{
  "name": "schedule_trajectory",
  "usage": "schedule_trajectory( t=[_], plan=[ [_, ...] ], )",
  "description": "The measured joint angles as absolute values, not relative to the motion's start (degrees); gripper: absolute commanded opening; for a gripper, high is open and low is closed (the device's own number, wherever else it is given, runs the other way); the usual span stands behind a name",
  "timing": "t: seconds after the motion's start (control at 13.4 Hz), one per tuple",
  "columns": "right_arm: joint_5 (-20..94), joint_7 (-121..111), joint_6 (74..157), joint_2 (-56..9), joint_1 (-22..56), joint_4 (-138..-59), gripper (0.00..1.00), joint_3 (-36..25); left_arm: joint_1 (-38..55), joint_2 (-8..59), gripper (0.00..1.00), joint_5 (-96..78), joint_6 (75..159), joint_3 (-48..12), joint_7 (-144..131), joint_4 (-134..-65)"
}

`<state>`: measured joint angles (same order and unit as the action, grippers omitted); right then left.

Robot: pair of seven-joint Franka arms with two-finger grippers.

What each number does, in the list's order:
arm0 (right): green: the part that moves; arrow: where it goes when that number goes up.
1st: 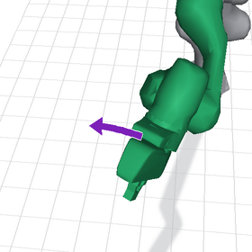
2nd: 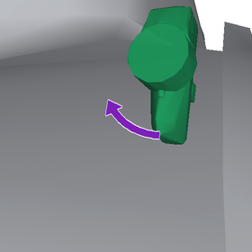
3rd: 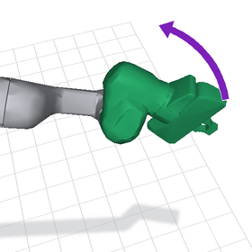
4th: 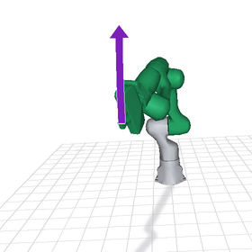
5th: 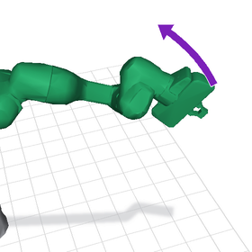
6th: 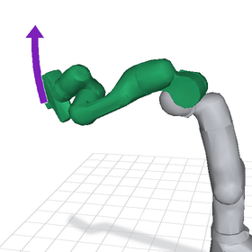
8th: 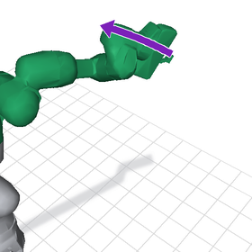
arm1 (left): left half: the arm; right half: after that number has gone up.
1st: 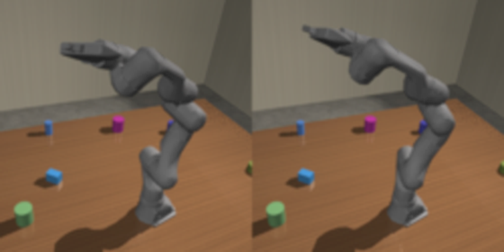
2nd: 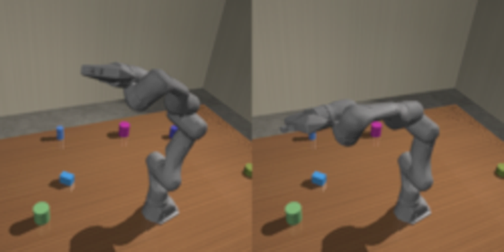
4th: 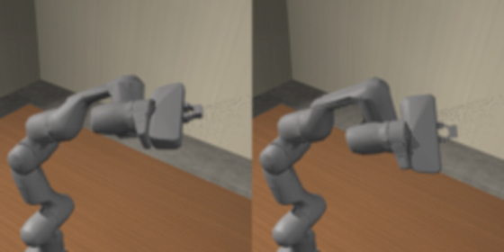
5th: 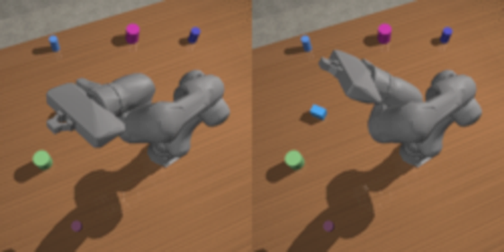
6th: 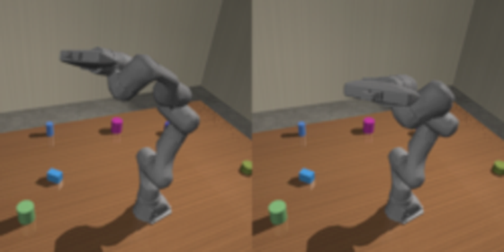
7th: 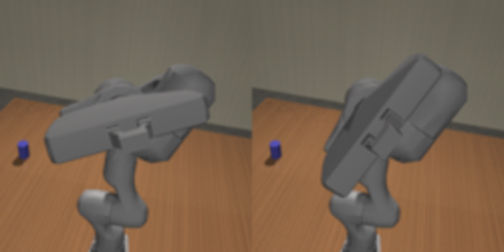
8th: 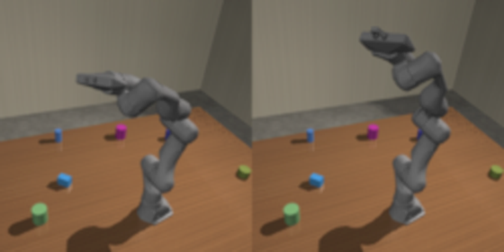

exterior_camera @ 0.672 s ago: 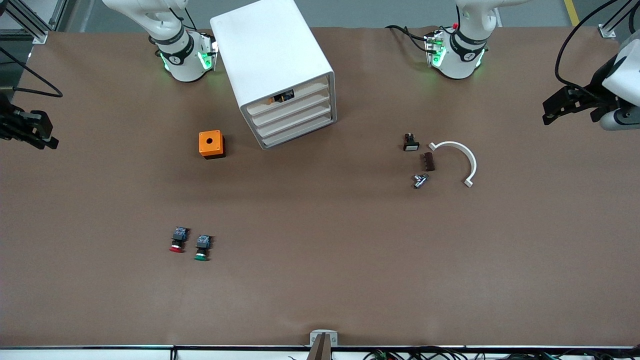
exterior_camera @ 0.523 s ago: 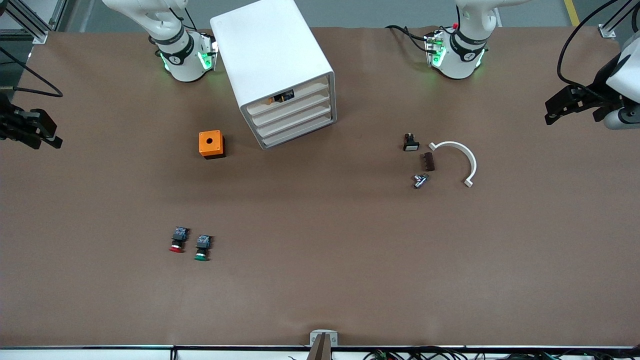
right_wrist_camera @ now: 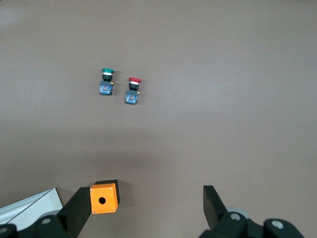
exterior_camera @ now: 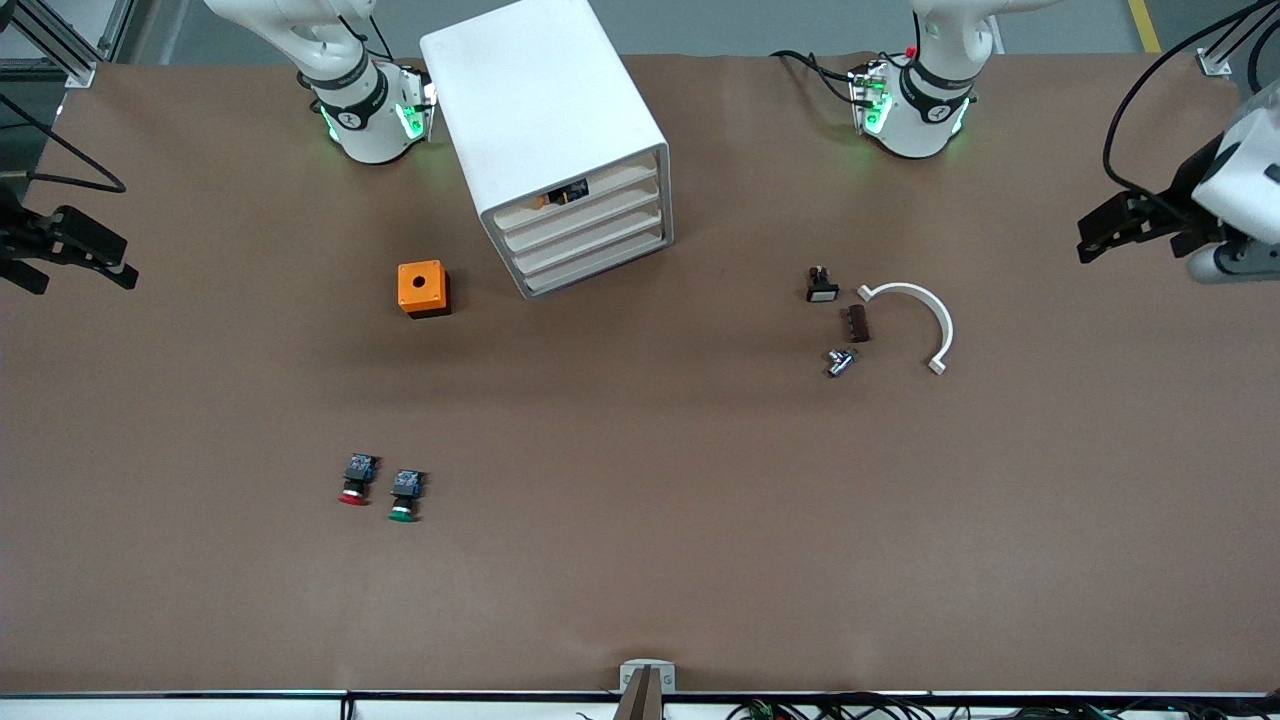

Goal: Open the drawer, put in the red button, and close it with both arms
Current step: 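Reach the right gripper to the red button while the left gripper reaches the drawer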

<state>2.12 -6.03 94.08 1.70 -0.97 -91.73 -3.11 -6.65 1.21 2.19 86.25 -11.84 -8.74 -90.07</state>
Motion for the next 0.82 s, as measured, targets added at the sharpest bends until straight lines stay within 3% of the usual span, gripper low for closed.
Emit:
schedule_trajectory(
  t=[0.52, 0.82],
  plan=[
    [2.1, -6.0, 93.8, 1.6, -1.0, -91.9, 1.0, -3.1, -2.2, 15.2, 1.0, 2.2, 87.4, -12.1, -29.1, -89.3],
    [2.2, -6.0, 93.9, 0.3, -1.0, -92.2, 1.0, -3.1, 4.8, 22.5, 1.0, 2.2, 88.1, -12.3, -46.5, -86.7]
  ],
)
